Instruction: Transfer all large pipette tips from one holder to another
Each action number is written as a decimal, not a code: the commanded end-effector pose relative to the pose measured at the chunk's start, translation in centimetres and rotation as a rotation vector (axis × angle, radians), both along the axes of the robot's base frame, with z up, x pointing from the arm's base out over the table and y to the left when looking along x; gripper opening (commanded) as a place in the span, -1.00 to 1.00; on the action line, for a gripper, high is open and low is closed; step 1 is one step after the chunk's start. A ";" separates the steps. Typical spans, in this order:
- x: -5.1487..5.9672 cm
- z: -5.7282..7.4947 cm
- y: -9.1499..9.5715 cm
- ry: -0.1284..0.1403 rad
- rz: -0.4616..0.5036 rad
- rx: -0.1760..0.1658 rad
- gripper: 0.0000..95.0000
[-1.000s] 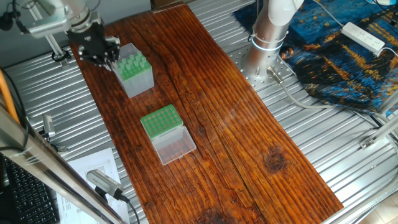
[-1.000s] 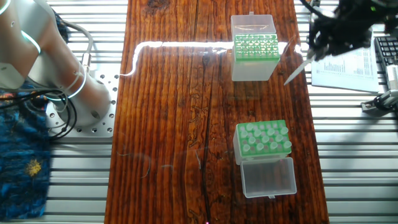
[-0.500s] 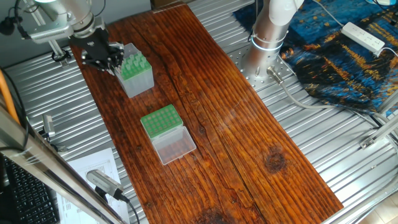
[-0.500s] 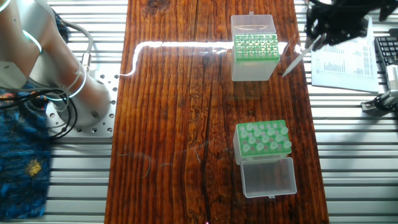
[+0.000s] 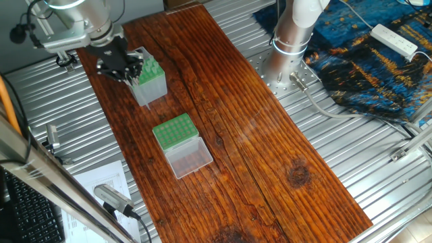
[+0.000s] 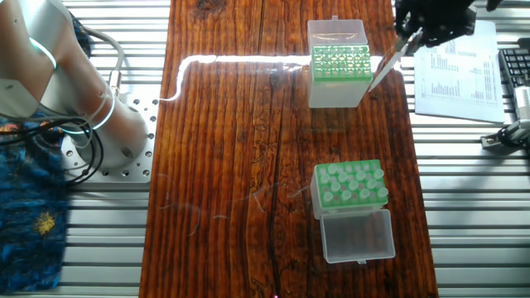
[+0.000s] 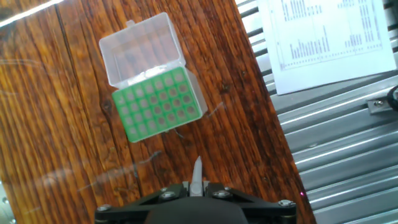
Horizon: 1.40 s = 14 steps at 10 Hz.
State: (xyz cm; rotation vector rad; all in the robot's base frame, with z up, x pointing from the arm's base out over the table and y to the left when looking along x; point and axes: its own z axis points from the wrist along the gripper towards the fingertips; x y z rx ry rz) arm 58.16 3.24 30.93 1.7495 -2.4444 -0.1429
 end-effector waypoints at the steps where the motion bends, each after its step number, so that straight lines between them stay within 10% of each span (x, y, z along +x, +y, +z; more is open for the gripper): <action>1: -0.1 -0.4 0.8 -0.006 -0.018 -0.003 -1.00; 14: -0.7 -1.4 3.0 -0.105 -0.170 -0.010 -1.00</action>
